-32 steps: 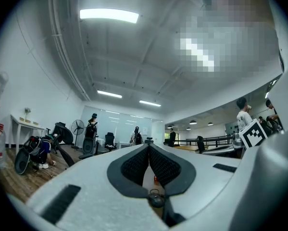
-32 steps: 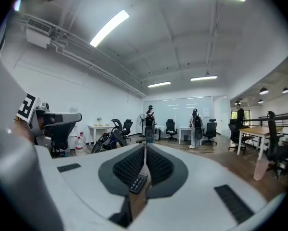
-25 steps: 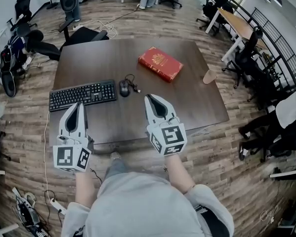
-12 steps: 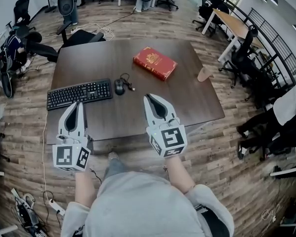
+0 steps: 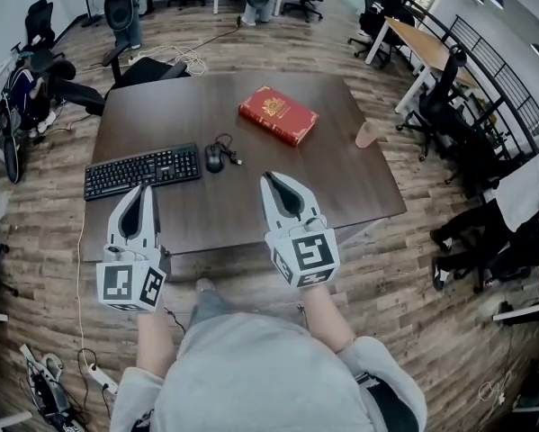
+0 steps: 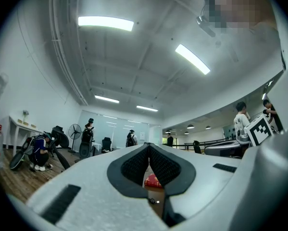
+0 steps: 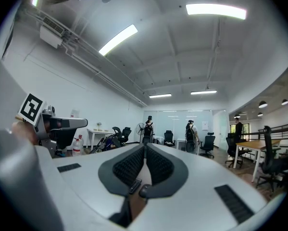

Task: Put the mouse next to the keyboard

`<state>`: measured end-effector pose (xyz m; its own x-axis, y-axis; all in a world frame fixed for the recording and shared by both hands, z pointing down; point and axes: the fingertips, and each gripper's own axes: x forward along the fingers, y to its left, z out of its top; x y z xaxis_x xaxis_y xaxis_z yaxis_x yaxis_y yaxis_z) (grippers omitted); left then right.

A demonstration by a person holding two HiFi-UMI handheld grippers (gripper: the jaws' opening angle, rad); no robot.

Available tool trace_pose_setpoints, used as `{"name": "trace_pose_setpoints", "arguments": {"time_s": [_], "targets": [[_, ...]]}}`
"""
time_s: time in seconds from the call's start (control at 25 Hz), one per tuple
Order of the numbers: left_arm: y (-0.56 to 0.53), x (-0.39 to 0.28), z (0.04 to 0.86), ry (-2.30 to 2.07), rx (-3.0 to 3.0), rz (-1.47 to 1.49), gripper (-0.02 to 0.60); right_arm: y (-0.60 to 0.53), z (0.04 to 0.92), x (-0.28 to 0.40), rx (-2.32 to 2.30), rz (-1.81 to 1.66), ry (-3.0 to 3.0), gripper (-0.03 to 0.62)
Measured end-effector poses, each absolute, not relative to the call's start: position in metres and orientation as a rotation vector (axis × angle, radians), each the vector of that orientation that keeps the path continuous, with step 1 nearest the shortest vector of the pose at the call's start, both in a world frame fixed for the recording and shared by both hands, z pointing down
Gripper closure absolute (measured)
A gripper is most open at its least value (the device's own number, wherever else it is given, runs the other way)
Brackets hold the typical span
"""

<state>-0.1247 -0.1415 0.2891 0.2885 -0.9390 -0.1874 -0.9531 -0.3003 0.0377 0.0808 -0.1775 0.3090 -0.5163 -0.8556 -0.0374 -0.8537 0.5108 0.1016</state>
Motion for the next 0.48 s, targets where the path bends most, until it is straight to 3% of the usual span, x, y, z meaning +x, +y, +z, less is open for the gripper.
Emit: {"name": "trace_pose_setpoints", "arguments": {"time_s": [0.48], "targets": [[-0.1382, -0.1218, 0.2894, 1.792, -2.457, 0.272, 0.571, -0.1724, 0.307, 0.0843, 1.559, -0.182, -2.718, 0.574]]}}
